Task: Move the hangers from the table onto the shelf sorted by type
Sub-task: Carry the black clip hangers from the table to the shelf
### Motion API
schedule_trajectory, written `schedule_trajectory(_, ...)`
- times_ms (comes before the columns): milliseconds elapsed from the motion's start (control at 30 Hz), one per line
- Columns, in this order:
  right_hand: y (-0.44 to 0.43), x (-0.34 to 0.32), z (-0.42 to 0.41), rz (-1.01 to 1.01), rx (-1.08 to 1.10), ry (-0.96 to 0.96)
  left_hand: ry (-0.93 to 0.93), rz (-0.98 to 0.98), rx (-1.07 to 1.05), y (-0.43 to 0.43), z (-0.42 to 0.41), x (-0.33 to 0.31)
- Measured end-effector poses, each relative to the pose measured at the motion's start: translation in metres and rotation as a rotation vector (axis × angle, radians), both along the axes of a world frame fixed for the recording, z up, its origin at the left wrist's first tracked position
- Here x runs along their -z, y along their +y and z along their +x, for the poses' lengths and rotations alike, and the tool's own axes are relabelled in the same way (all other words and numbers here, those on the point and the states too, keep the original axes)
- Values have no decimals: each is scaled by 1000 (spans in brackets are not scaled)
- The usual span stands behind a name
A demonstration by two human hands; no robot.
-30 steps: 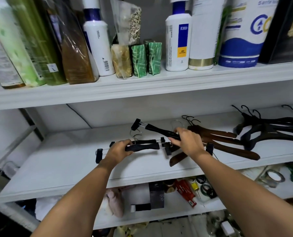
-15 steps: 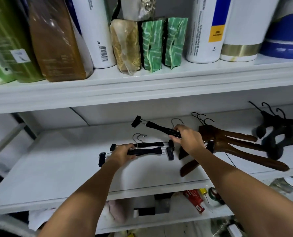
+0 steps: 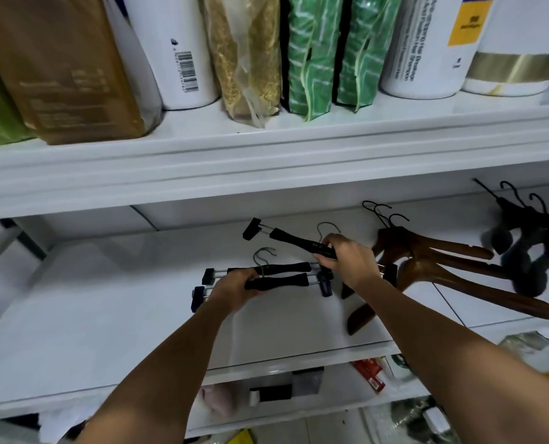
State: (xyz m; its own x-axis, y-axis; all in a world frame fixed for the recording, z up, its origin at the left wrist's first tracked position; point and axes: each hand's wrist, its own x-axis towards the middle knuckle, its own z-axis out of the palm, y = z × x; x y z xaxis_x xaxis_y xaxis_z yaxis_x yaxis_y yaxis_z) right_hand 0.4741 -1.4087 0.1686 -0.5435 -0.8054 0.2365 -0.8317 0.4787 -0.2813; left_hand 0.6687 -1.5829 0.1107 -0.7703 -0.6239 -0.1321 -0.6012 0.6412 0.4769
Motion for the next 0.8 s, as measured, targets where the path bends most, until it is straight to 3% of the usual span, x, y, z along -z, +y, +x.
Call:
schedule_trajectory(200, 0, 6, 12, -1, -4, -38, -76, -194, 88, -5, -3, 3)
schedule_trajectory(333, -1, 7, 17, 9, -14, -29, -7, -288, 125, -6, 12, 0)
schedule_trajectory(467, 4, 11, 18, 43, -41, -58, 147, -334, -25, -9, 56, -5)
schedule_trajectory(633, 3, 22, 29, 75, -125, -17, 162, -335, -170, -31, 104, -26)
schedule_trajectory(800, -12, 36, 55, 190, -299, 20, 158, -396, -170, -43, 105, -53)
